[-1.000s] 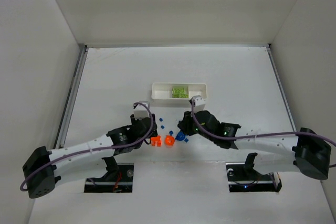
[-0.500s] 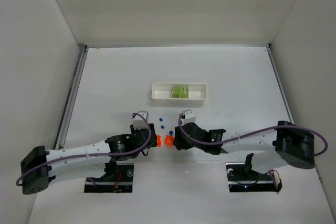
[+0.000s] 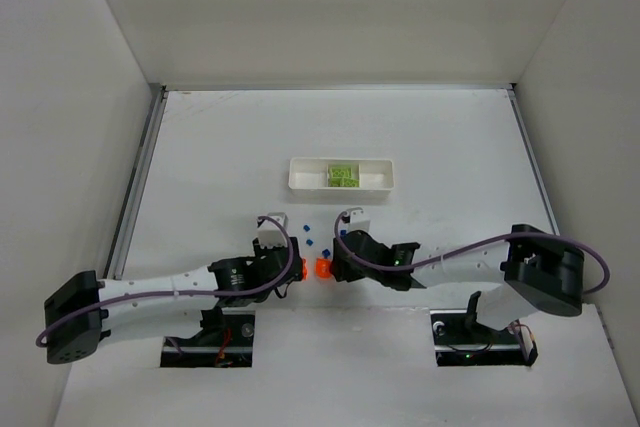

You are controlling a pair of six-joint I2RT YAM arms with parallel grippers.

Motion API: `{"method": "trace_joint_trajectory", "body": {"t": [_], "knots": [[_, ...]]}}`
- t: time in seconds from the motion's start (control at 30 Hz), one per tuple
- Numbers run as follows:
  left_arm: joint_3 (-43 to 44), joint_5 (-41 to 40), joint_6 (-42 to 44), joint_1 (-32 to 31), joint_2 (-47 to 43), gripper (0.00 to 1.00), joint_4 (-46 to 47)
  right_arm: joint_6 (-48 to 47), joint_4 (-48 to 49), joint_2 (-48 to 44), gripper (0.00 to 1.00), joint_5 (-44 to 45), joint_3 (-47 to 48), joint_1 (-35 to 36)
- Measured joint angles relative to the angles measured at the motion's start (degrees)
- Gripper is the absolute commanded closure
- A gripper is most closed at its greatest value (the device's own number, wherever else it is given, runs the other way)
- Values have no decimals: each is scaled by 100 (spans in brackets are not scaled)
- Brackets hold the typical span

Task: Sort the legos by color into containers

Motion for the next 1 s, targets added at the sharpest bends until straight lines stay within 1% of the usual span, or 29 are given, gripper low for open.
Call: {"method": "trace_joint_trajectory", "body": {"t": [0.23,0.43,0.5,0.67,0.9,0.97,1.0], "knots": [[0,0,-9,-101,17,53,70,98,269,214,71,-118,52,-70],[0,0,-4,-118,17,55,83,184,457,227,84,-170,52,-118],[0,0,-4,-142,17,55,92,203,487,227,85,-175,52,-120],[0,0,7,-208,35,55,131,221,490,98,87,-173,50,-188],[0,-2,114,-289,186,56,225,170,483,-599,87,-166,42,-437],[0,-4,168,-326,245,56,260,146,483,-765,85,-164,39,-557],[0,-4,192,-337,284,56,280,133,483,-813,81,-164,39,-603]]}}
